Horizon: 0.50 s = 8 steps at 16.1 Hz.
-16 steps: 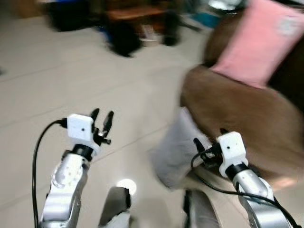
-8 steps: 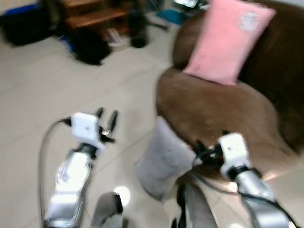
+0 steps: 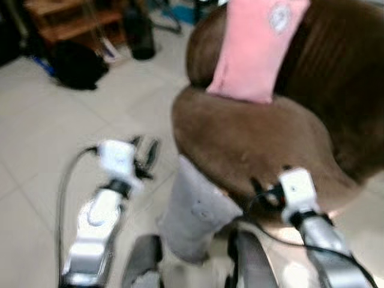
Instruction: Move the pillow to the sofa from floor
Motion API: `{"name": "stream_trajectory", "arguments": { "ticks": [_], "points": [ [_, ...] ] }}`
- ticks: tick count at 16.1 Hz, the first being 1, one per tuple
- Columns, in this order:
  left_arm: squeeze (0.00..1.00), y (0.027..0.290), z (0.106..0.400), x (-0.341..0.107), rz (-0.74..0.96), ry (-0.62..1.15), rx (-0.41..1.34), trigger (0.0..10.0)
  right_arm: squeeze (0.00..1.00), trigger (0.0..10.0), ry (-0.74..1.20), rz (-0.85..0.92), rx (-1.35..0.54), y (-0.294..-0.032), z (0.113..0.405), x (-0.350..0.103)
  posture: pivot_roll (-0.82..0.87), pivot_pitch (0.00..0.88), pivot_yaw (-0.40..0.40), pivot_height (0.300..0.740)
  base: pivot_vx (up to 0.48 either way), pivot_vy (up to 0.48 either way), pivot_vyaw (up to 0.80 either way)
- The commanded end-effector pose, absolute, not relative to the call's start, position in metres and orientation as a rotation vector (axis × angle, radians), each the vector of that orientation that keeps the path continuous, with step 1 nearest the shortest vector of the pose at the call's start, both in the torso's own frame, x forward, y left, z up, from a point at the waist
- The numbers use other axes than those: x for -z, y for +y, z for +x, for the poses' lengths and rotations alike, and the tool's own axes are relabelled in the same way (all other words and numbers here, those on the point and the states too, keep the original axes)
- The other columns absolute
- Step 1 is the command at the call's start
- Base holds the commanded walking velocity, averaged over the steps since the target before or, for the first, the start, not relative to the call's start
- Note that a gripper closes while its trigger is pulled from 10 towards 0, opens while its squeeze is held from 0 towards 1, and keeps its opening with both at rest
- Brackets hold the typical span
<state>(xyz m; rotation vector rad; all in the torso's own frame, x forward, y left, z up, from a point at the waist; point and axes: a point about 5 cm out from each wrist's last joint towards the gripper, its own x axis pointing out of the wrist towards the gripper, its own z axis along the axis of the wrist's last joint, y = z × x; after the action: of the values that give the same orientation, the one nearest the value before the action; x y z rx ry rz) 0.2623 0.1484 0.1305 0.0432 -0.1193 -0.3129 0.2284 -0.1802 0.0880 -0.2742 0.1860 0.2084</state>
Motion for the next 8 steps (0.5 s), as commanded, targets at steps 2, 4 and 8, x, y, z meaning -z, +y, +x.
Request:
{"name": "stream_trajectory", "arguments": {
  "ticks": [2,4,8],
  "points": [
    [0.0,0.158,0.256,-0.118,0.116,-0.071,0.323,10.0,0.0,10.0,0.199,-0.249,-0.242,-0.175,0.227,-0.085,-0.01,0.1,0.024,0.555,0.0,0.0,0.0],
    [0.0,0.161,0.252,-0.107,0.118,-0.044,0.323,10.0,0.0,10.0,0.211,-0.227,-0.268,-0.172,0.227,-0.081,-0.02,0.101,0.027,0.535,0.0,0.0,0.0],
    [0.0,0.163,0.249,-0.099,0.12,-0.034,0.314,10.0,0.0,10.0,0.247,-0.205,-0.328,-0.162,0.242,-0.065,-0.01,0.113,0.024,0.495,0.0,0.0,0.0]
  ]
}}
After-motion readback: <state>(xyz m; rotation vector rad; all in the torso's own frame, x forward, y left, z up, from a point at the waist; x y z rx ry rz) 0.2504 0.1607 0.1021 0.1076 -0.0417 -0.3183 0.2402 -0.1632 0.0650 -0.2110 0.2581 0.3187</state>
